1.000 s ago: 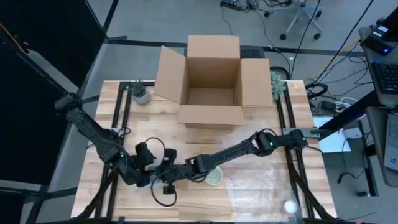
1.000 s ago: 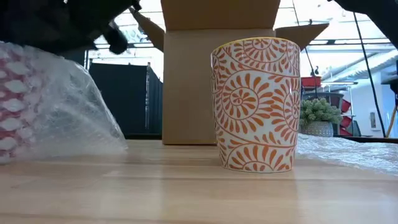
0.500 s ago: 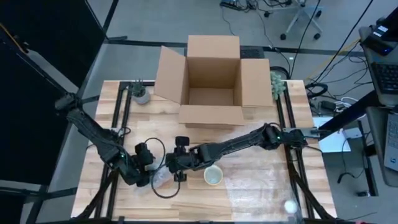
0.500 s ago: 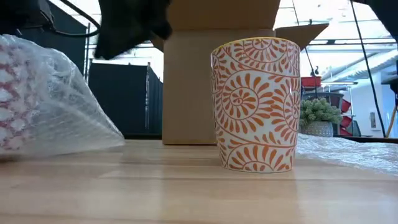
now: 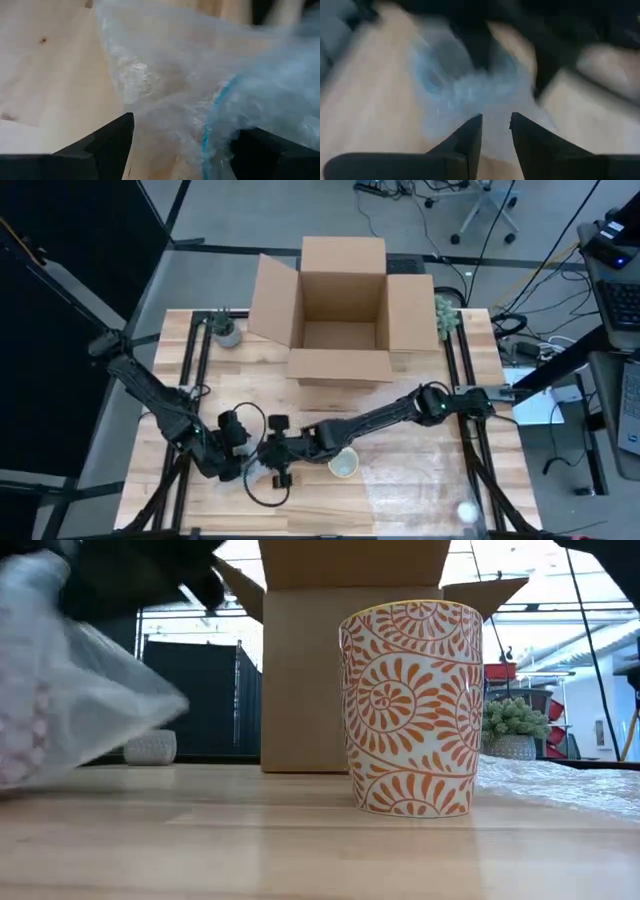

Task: Wrap mug
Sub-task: Wrap the red mug with the bubble wrap

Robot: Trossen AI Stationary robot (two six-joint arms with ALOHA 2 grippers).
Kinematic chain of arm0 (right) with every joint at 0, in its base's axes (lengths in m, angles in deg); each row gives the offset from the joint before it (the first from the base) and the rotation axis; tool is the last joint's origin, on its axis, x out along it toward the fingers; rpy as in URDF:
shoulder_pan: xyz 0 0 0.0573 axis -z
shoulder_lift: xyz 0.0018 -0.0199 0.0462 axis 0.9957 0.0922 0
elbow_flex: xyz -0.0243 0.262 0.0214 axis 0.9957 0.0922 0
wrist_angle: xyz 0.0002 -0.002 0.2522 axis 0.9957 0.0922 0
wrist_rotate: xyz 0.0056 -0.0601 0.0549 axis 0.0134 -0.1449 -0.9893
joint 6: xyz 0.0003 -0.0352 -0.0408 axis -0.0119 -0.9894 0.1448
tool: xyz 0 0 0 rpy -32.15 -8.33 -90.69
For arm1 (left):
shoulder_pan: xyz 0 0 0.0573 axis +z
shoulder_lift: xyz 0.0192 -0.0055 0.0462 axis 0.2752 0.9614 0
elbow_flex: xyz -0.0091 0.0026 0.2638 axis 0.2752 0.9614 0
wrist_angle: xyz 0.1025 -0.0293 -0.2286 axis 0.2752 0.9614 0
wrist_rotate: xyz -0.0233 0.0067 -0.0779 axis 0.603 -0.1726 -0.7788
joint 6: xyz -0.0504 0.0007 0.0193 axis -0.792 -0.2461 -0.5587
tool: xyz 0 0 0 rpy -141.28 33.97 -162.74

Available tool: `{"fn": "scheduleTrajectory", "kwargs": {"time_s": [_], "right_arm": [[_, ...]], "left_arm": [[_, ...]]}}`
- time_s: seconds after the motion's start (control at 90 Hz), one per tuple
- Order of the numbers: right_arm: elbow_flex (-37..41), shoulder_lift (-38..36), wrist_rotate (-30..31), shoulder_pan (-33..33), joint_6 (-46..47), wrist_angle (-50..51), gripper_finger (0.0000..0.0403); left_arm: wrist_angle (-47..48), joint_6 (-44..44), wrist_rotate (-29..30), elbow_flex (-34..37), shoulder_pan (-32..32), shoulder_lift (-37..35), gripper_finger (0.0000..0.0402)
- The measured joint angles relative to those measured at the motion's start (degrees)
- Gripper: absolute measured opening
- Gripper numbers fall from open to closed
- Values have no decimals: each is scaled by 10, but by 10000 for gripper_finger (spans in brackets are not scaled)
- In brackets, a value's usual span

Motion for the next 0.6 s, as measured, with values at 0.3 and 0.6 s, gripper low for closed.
{"fn": "scheduleTrajectory", "kwargs": {"time_s": [0.3,0.6], "right_arm": [[0,10,-7,5,1,-67,61],[-2,54,-25,4,29,-92,45]], "left_arm": [[-9,-1,0,0,5,0,270],[-8,3,-6,0,13,0,270]]}}
